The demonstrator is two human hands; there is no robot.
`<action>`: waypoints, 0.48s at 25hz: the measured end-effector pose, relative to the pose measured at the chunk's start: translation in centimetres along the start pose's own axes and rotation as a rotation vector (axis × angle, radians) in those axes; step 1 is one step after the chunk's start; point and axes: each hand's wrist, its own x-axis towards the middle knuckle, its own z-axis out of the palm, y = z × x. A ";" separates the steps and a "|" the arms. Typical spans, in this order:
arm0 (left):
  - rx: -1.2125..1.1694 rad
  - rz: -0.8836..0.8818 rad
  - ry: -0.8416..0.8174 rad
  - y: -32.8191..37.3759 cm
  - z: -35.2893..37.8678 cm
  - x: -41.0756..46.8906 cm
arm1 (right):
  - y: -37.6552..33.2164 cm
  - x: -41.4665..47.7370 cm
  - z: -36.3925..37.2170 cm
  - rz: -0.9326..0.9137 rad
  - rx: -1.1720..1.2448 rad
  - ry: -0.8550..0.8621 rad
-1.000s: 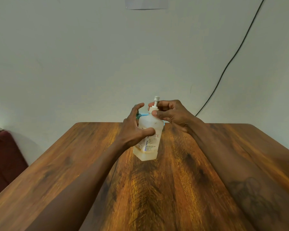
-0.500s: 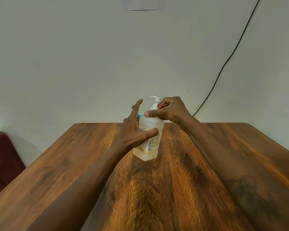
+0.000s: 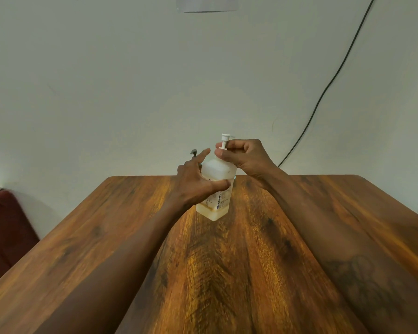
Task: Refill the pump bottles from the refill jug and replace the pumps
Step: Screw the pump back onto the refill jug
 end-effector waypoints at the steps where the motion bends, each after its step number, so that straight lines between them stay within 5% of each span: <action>1: -0.017 0.017 -0.011 0.0 0.1 -0.1 | -0.1 -0.1 0.3 -0.007 -0.084 0.099; 4: -0.039 0.007 -0.019 0.5 0.1 -0.8 | -0.2 -0.1 0.6 -0.009 -0.266 0.185; 9: -0.028 0.006 0.007 0.6 -0.3 -1.4 | -0.6 -0.3 0.1 0.026 0.019 -0.206; 12: -0.009 0.007 0.026 0.6 -0.4 -2.0 | -0.5 -0.4 -0.1 -0.068 -0.155 -0.110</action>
